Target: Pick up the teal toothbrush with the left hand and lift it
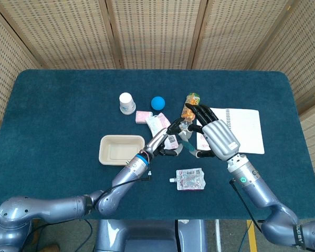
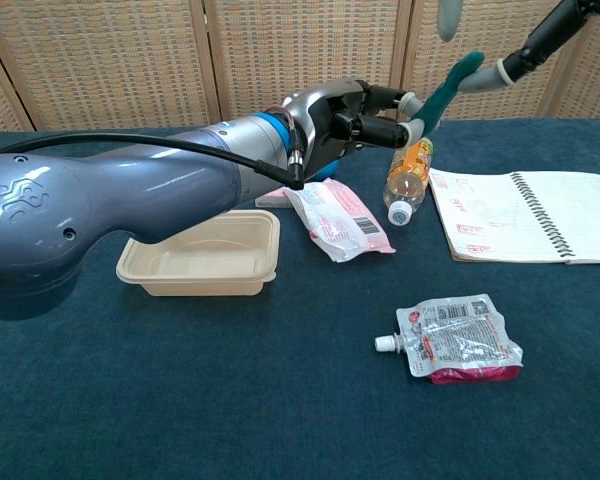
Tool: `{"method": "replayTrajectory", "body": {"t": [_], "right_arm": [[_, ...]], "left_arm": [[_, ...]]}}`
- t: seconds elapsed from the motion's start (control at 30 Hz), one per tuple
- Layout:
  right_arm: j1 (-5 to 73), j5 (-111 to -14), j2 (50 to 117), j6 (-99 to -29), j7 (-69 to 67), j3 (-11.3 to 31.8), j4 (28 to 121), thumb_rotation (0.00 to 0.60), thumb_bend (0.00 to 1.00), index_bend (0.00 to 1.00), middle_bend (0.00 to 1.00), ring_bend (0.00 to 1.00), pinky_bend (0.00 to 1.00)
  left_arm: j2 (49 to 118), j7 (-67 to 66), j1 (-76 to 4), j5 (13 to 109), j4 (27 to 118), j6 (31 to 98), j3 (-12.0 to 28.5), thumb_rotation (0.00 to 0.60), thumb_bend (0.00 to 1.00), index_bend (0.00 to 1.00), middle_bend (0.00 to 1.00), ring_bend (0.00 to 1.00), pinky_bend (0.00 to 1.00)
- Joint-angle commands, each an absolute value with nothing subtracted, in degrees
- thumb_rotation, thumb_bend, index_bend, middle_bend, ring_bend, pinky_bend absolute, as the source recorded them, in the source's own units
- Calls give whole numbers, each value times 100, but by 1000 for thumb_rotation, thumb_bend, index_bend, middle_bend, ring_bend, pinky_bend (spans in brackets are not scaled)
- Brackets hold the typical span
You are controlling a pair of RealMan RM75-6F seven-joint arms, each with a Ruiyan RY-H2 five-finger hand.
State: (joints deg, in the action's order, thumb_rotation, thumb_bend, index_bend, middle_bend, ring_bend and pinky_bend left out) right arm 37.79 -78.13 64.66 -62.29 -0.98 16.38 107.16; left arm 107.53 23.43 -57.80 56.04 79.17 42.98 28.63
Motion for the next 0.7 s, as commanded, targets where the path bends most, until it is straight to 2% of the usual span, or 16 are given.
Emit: {"method": "replayTrajectory", "body": {"t": [0.03, 0.7], "right_arm": [[3787, -7806, 6464, -6228, -98, 1635, 10723, 600, 358, 560, 53, 0, 0], [3830, -7809, 6445, -6195, -26, 1537, 10715, 600, 459, 579, 66, 0, 0]], "left_arm": [[10752, 2333, -5784, 5606, 7925, 4298, 2853, 600, 549, 741, 0, 0, 0], [10750, 2295, -5781, 5615, 7967, 4329, 2798, 600, 549, 739, 0, 0, 0]]}}
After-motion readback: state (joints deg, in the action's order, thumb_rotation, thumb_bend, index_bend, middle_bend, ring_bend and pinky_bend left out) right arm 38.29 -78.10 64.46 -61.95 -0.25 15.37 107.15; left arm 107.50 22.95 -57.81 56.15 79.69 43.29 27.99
